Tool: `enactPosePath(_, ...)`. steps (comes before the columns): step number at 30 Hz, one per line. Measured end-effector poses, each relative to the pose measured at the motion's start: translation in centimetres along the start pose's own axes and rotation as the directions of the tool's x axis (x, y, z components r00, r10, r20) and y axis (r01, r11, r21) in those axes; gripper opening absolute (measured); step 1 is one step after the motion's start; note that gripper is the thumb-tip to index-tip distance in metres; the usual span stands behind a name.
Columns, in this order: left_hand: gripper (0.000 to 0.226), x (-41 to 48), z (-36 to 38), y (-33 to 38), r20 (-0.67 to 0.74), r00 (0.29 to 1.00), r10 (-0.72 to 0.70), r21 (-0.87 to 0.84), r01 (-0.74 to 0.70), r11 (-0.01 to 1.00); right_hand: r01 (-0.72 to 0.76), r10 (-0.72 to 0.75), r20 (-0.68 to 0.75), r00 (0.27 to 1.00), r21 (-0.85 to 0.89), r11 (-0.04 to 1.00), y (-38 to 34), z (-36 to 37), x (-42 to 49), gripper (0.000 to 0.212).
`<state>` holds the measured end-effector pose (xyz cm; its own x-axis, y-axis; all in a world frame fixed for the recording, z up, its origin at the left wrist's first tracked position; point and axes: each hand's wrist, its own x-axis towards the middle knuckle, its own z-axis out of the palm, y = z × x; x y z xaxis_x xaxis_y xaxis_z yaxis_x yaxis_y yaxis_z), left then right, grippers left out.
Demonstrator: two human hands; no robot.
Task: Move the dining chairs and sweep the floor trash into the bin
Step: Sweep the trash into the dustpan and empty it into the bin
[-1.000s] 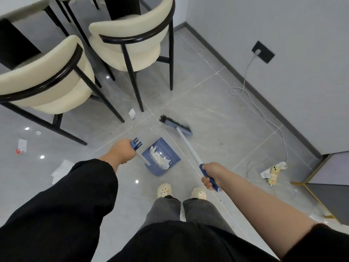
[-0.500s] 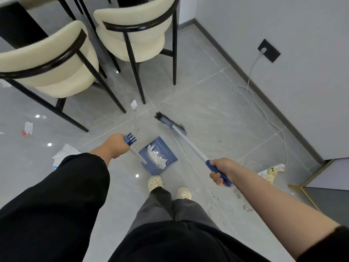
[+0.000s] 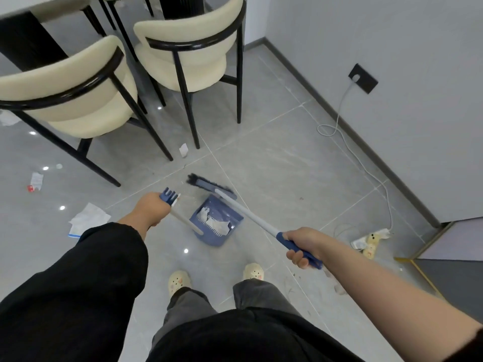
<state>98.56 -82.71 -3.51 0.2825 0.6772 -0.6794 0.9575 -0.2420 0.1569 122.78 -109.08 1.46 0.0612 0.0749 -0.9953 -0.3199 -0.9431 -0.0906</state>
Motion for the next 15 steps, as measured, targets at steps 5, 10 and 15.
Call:
enactPosePath(5,0.025,0.1,-2.1,-4.9,-0.025,0.996,-0.081,-0.154,0.076,0.985,0.103,-0.190,-0.161,0.968,-0.439,0.893,-5.4,5.1,1.3,0.038)
enactPosePath(10,0.010,0.0,-6.7,-10.1,-0.031,0.978,-0.204,-0.549,0.154,0.822,0.120,-0.373,-0.204,0.905,-0.719,0.685,-11.0,9.6,2.3,0.040)
enactPosePath(15,0.010,2.2,-12.0,-14.4,-0.010,0.980,-0.196,-0.607,0.150,0.780,0.130,-0.457,-0.186,0.870,-0.807,0.576,-17.2,15.2,1.2,0.048)
